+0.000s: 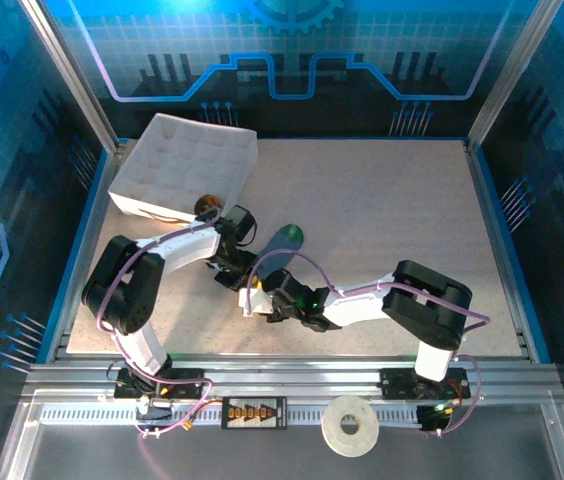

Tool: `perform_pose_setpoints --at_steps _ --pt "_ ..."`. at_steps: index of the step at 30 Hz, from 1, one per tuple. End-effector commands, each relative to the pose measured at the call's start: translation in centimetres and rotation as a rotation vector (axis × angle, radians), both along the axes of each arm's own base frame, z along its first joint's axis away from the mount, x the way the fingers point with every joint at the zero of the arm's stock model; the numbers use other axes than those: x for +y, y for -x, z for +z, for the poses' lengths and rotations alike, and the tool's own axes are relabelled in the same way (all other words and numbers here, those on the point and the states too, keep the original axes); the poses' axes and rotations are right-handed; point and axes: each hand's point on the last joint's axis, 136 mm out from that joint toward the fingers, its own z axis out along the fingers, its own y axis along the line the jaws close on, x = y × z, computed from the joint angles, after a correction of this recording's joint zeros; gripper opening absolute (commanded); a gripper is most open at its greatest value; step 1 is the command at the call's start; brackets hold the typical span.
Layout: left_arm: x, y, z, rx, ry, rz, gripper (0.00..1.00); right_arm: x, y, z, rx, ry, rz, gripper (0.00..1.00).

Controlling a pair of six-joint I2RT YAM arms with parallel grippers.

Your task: Roll the socks

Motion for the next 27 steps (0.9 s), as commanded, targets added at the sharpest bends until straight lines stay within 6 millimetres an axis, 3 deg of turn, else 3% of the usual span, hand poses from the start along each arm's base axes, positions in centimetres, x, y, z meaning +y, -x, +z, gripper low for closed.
perform_pose_setpoints --at_steps 1,4,11,14,19,24,27 --pt "1.7 4.0 -2.3 0.177 -0.083 -0.027 0.08 -0.3 -1.5 -0.9 -0.059 0.07 -0.064 0.31" --pt "1.7 3.9 -2.1 0.173 -0.079 -0.028 0.08 -1.0 -1.8 -2.1 -0.041 0.106 -0.097 0.28" --pt "1.6 3.1 -1.1 0.131 -0.062 -0.023 0.1 -3.2 -0.9 -4.8 0.111 0.156 -0.165 0.03" --pt "1.7 2.2 0.3 0.069 -0.047 -0.006 0.23 -3.7 -0.1 -5.4 0.253 0.119 -0.201 0.0" --pt "1.9 0.7 2.7 -0.057 0.007 0.049 0.56 -4.3 2.5 -7.4 0.51 0.091 -0.204 0.0" --pt "2.6 -0.3 3.9 -0.142 0.036 0.07 0.73 -4.9 3.3 -8.1 0.697 0.021 -0.265 0.0" --pt "2.9 -0.3 3.9 -0.173 0.05 0.073 0.75 -5.0 3.1 -8.2 0.79 -0.025 -0.298 0.0"
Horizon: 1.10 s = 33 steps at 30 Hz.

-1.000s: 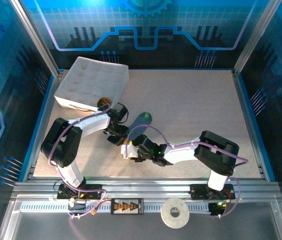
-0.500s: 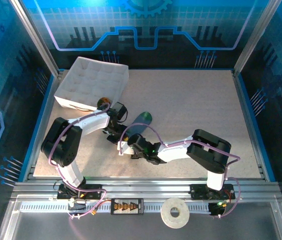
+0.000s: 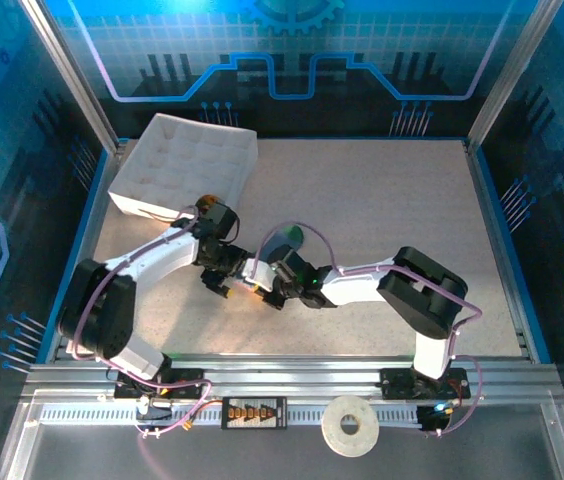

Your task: Roll the socks

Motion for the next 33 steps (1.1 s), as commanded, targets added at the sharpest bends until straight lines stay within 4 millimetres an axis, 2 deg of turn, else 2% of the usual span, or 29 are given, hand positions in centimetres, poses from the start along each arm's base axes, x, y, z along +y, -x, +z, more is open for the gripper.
perform_pose_setpoints --at_steps 1,7,11,12,14,20,23,26,30,33 --pt "0.0 0.4 0.2 -0.034 0.035 -0.006 0.75 -5.4 4.9 -7.5 0.388 0.177 -0.053 0.0" --pt "-0.3 0.1 -0.4 -0.114 0.074 -0.025 0.64 -5.8 4.3 -7.7 0.577 0.09 -0.128 0.0" --pt "-0.9 -0.5 -0.7 -0.156 0.09 -0.043 0.57 -6.4 4.8 -8.3 0.745 0.046 -0.172 0.0" --pt "-1.0 -0.6 -0.9 -0.157 0.09 -0.048 0.54 -5.8 3.8 -7.7 0.758 0.009 -0.184 0.0" --pt "-1.3 -0.7 -1.4 -0.15 0.087 -0.06 0.52 -6.0 3.4 -7.6 0.809 -0.019 -0.216 0.0" --pt "-1.9 -0.9 -2.8 -0.144 0.064 -0.082 0.5 -7.0 2.3 -8.6 0.978 -0.051 -0.336 0.0" --pt "-2.1 -1.2 -3.5 -0.135 0.042 -0.095 0.49 -7.3 2.2 -8.8 1.01 -0.057 -0.357 0.0" --pt "-1.9 -1.1 -4.5 -0.092 0.0 -0.105 0.37 -7.3 2.1 -8.6 1.008 -0.046 -0.344 0.0" --pt "-0.9 1.2 -5.8 0.054 -0.081 -0.102 0.13 -6.8 1.7 -7.2 0.912 -0.037 -0.281 0.0" --pt "-0.2 3.2 -6.2 0.154 -0.122 -0.109 0.06 -5.9 1.7 -5.2 0.79 -0.026 -0.183 0.11"
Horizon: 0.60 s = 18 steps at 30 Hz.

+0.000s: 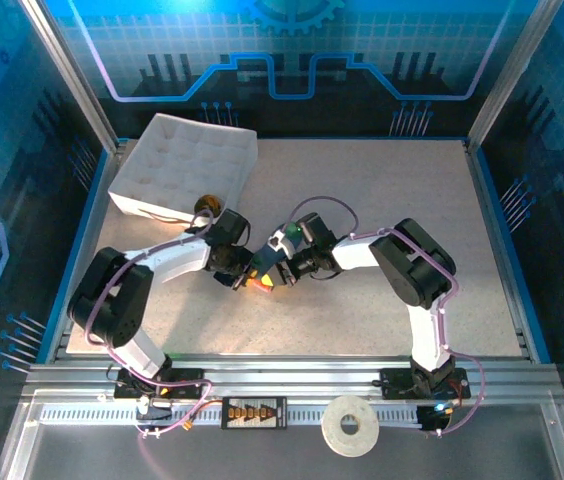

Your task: Roll the socks

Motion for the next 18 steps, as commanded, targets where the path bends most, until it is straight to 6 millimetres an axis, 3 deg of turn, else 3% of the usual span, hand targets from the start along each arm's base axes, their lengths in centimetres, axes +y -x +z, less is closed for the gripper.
perform_pose_setpoints --at_steps 1,4,11,18 --pt "2.8 5.6 -3.0 0.256 -0.16 0.001 0.04 -3.4 3.4 -4.1 0.0 0.258 0.044 0.16" --pt "3.3 7.4 -3.1 0.347 -0.18 0.004 0.02 -2.7 3.1 -1.4 -0.187 0.23 0.089 0.3" --pt "3.2 7.6 -2.3 0.392 -0.191 -0.008 0.02 -2.4 2.7 5.6 -0.87 0.158 0.043 0.53" --pt "2.6 6.9 -2.4 0.409 -0.176 -0.025 0.02 -1.1 3.7 3.9 -1.199 0.378 0.164 0.55"
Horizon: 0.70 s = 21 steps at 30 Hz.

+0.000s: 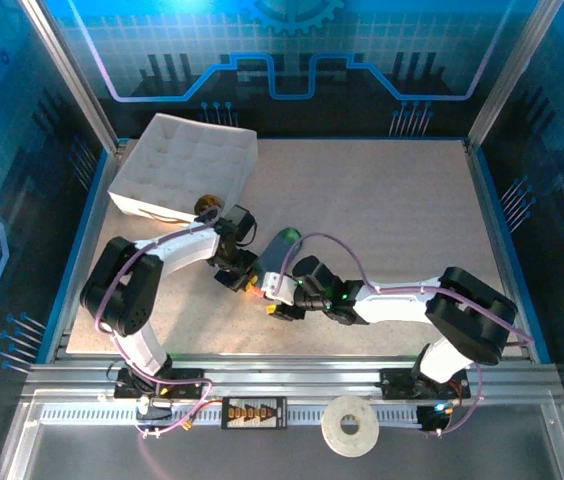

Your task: Roll the socks

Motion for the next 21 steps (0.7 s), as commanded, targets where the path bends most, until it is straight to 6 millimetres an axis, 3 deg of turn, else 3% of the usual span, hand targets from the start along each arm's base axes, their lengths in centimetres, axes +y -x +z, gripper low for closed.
perform_pose_setpoints --at_steps 1,4,8,17,19,21 --pt "2.6 4.8 -2.4 0.224 -0.125 -0.015 0.02 0.2 -2.4 -0.1 -0.282 0.129 -0.034 0.55" --pt "2.6 4.7 -2.4 0.229 -0.124 -0.019 0.02 1.4 -2.6 -0.2 -0.335 0.161 0.0 0.53" --pt "2.5 4.5 -2.4 0.228 -0.118 -0.017 0.02 2.3 -2.8 -1.8 -0.322 0.22 0.018 0.43" --pt "2.3 3.8 -1.4 0.192 -0.097 -0.012 0.03 1.2 -3.3 -5.1 -0.213 0.294 -0.063 0.09" --pt "2.6 3.5 -0.4 0.156 -0.097 0.005 0.09 0.7 -3.0 -5.5 -0.145 0.275 -0.079 0.03" --pt "2.9 3.0 0.9 0.098 -0.087 0.036 0.23 -0.3 -2.0 -6.6 -0.011 0.267 -0.076 0.0"
